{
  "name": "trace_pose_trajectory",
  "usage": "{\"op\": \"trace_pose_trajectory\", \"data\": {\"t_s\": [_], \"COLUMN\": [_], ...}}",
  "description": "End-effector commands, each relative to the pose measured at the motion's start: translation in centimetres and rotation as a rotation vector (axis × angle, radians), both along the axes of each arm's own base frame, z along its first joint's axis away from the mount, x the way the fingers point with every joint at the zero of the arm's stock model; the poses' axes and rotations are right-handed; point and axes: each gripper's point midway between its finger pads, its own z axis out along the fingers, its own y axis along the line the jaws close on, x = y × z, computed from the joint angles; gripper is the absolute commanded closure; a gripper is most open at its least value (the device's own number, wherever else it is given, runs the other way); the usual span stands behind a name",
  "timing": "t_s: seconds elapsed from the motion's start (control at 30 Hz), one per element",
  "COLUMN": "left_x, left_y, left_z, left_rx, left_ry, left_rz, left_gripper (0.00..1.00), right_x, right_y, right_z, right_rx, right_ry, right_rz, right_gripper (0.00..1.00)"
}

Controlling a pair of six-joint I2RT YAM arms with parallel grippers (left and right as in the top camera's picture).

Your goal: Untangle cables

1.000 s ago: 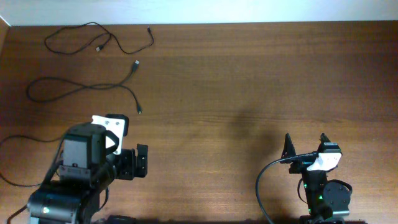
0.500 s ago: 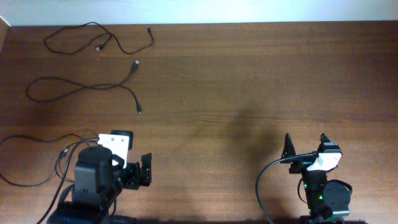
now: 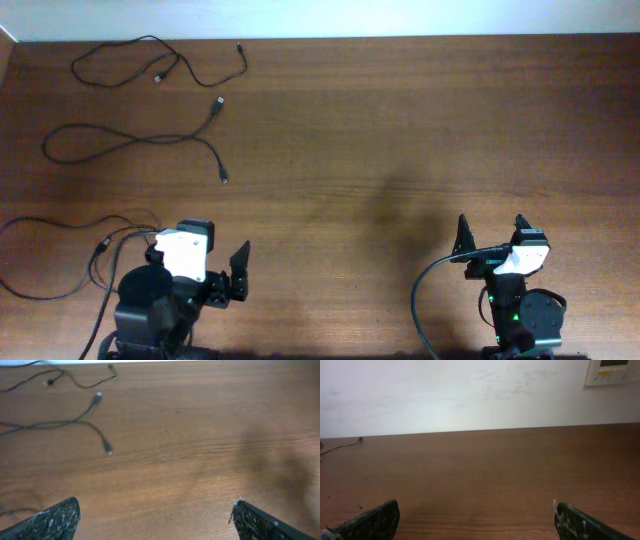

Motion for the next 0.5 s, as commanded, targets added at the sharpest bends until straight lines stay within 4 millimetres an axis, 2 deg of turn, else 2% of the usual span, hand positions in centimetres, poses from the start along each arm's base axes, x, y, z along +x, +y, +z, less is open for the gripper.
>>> {"op": "trace_pose_trajectory", "data": {"t_s": [0.0,0.47], "left_x": [0.2,0.5], "left_y": [-2.2,-1.9], "left_z": [-0.1,-1.8], "left_rx": [-0.004,-0.017], "left_ry": [-0.060,-0.208], "left_rz": [-0.147,-0.130], "left_gripper": [0.01,0.01], "right_x": [0.0,0.0], "right_y": [-0.1,-0.1], "right_z": [-0.3,-0.3], "right_rx": [0.000,0.000], "right_ry": [0.003,0.003], "right_rz": [-0.002,-0.002], "right_gripper": [0.02,0.02]}}
